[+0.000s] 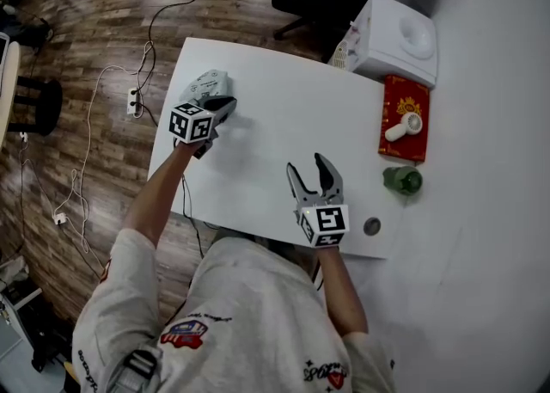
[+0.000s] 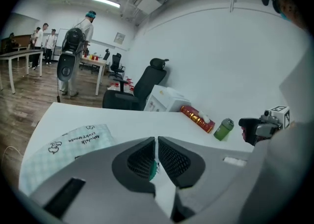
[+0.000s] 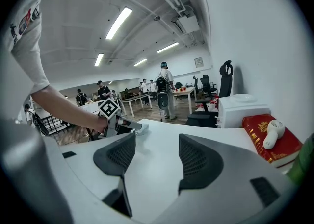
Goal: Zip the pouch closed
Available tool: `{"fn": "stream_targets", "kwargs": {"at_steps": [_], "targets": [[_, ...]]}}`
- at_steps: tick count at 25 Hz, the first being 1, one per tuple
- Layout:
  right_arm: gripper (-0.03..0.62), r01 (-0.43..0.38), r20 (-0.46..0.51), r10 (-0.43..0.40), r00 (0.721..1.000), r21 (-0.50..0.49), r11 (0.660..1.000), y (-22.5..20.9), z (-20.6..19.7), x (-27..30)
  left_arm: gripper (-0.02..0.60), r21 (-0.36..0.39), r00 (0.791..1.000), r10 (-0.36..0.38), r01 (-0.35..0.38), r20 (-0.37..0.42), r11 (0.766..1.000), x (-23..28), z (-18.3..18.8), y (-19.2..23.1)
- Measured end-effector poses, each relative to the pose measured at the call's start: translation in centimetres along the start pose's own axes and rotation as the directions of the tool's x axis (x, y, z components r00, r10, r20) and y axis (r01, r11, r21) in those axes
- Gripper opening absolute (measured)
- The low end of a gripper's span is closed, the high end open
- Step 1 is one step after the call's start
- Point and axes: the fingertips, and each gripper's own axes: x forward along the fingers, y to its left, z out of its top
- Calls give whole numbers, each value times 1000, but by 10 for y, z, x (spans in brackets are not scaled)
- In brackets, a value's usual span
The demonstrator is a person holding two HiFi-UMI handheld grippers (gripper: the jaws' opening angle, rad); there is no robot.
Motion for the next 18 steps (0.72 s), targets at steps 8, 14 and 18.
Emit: {"fn": "stream_targets", "kwargs": {"at_steps": [8,14,18], "targets": [[261,-42,20,43,999,-37,998,22,13,-13,20,-36,985,6,0,170,999,-49,50,-19],[259,-71,55,76,996,-81,994,35,29,-26,20,-95,955,26,2,294,995,-90,78,-29],[258,-82,81,91,993,-105,991,44,42,-36,20,-117,938,42,-2,344,993,-117,86,-37]]}}
